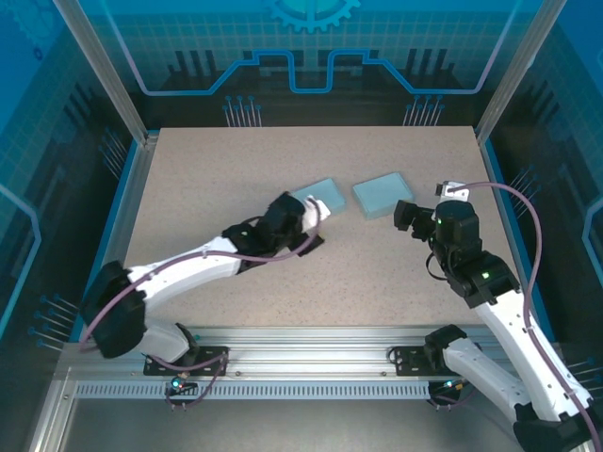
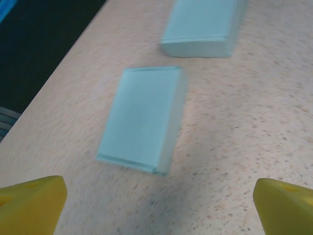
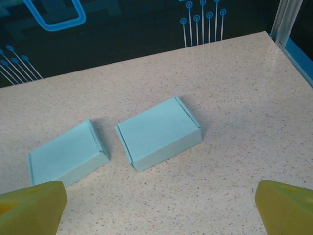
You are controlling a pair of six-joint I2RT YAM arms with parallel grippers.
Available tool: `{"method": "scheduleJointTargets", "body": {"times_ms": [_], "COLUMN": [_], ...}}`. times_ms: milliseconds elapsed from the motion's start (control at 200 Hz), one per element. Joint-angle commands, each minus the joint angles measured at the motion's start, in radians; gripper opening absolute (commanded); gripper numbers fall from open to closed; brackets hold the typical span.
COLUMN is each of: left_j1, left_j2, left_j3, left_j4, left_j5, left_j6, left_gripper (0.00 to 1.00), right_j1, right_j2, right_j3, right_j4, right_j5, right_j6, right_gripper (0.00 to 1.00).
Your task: Fold the paper box
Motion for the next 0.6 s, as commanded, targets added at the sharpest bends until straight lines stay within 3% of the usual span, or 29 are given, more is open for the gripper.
{"method": "scheduleJointTargets", "body": {"times_ms": [0,270,410,595], "left_j1": [0.094,0.329,0.468,0.556], "left_j2": [-0.105,-0.362,-0.386,-0.359], "left_j3": [-0.104,-0.388,-0.482,-0.554], "left_j4": [-0.005,0.166,0.255,0.386], "left_j5": [-0.083,-0.217,-0.174,-0.143], "left_j6": [-0.208,-0.365,-0.418,-0.404], "left_gripper": [0.99,0.99,0.99,0.99], "right_j1": [-0.022,-0.049,-0.084,-0.109], "right_j2": [0.034,0.215,0.311,0.352], "right_j3": [-0.035,-0.127,-0.177,-0.305], "right_j4": [0.061,0.309,0.448,0.691], "right_j5": [0.045,0.092,0.081,0.060], "right_j6": [-0.029,-0.182,-0.251,-0.338], "right_gripper": [1.00,1.00,1.00,1.00]}}
